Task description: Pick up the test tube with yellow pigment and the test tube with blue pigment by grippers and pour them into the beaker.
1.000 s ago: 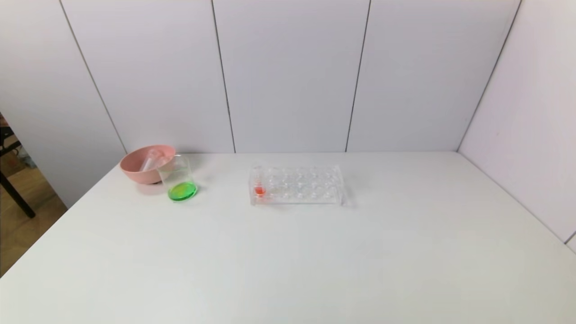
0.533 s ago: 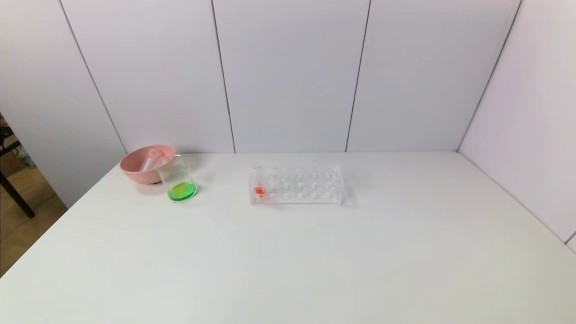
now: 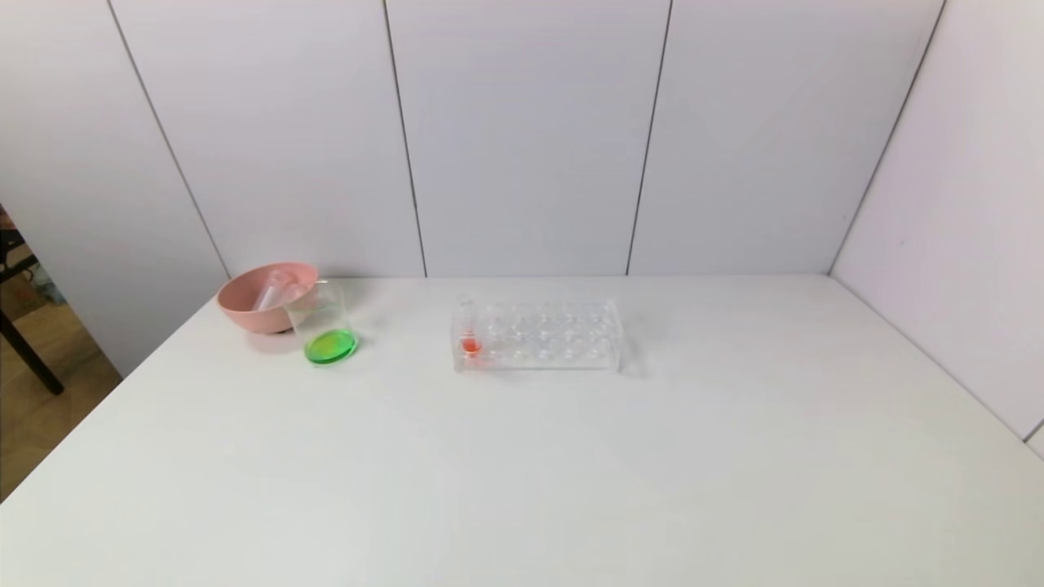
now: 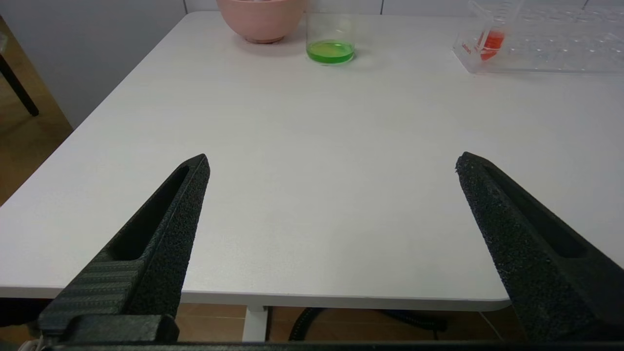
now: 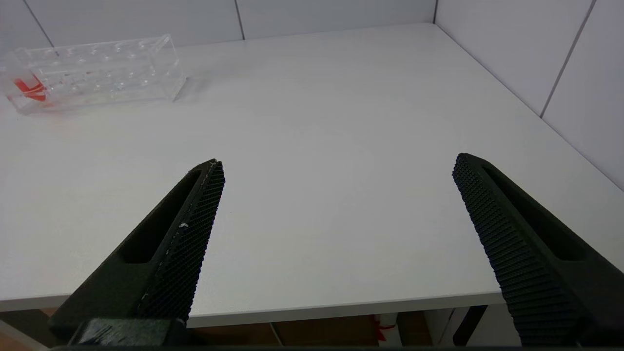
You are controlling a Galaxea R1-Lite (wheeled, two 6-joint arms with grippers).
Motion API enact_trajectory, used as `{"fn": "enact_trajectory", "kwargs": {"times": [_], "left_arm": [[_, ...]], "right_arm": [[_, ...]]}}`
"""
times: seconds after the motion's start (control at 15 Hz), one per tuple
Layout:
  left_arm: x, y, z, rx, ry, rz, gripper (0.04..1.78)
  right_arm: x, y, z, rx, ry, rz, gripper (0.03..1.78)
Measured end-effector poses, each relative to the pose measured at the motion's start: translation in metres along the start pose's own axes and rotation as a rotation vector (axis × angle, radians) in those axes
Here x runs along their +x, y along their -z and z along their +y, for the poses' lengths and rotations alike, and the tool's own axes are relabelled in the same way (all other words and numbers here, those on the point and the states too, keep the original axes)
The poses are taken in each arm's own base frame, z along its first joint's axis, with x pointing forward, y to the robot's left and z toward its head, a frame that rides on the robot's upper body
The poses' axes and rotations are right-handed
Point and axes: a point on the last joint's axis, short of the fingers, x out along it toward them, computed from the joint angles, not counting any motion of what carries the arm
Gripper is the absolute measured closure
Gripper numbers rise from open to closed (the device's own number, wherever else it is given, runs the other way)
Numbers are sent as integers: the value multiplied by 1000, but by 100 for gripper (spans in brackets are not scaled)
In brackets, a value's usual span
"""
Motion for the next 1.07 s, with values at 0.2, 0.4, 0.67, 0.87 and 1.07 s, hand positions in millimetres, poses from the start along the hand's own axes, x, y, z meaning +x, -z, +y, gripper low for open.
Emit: {"fn": "enact_trajectory", "kwargs": {"times": [0.2, 0.4, 0.67, 0.87, 1.07], "left_arm": [[0, 0, 0, -24, -2, -3, 6], [0, 0, 0, -35, -7, -2, 6], [0, 0, 0, -35, -7, -2, 6], [0, 0, 0, -35, -7, -3, 6], [0, 0, 0, -35, -6, -2, 6]], "right_arm": [[0, 0, 0, 0, 0, 0, 10], [0, 0, 0, 0, 0, 0, 10], [0, 0, 0, -3, -1, 0, 10], [0, 0, 0, -1, -1, -1, 10], [0, 0, 0, -5, -2, -1, 10]]}}
